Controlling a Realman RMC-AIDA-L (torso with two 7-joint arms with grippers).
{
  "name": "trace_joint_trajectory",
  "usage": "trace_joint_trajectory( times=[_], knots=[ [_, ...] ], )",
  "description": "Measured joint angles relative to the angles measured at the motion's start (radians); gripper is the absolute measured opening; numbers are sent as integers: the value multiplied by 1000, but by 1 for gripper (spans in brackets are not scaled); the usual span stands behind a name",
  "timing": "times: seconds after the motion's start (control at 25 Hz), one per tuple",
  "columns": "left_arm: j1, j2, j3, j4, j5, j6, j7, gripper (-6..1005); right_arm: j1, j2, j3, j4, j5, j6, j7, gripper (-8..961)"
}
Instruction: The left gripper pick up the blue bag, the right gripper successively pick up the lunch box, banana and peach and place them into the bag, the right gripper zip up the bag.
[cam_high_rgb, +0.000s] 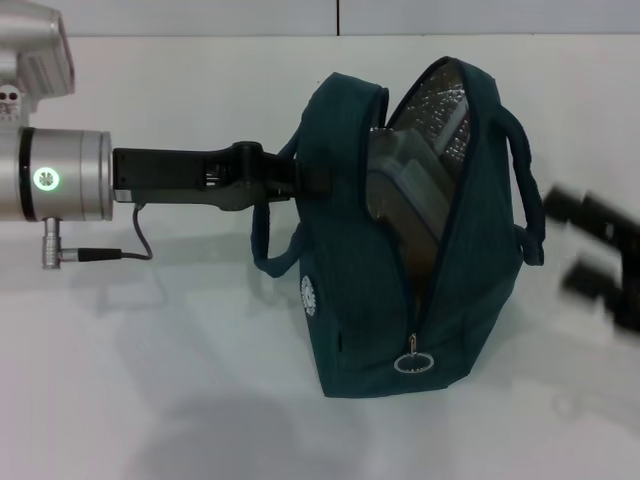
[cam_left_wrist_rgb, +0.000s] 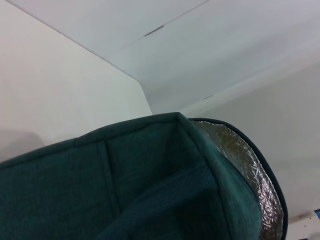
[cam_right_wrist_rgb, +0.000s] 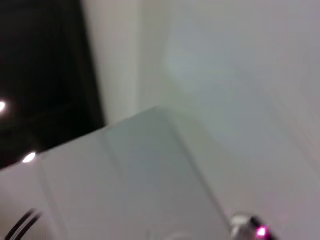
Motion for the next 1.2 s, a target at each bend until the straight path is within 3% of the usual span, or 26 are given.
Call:
trace_joint_trajectory(
  times=[0.24, 0.48, 0.8, 1.2],
  knots=[
    [7, -2, -4, 0, -8, -27, 2, 46, -8, 1, -2, 55, -175, -18, -225, 850],
    [7, -8, -5, -1, -9, -30, 6, 46, -10, 1, -5, 170, -239, 113, -411, 869],
    [11, -12, -6, -2, -13, -32, 9, 47, -15, 3, -19, 196, -245, 243, -461, 869],
    [14, -14, -5, -2, -14, -32, 13, 47, 76, 18, -60, 233, -242, 336, -457, 870]
  ],
)
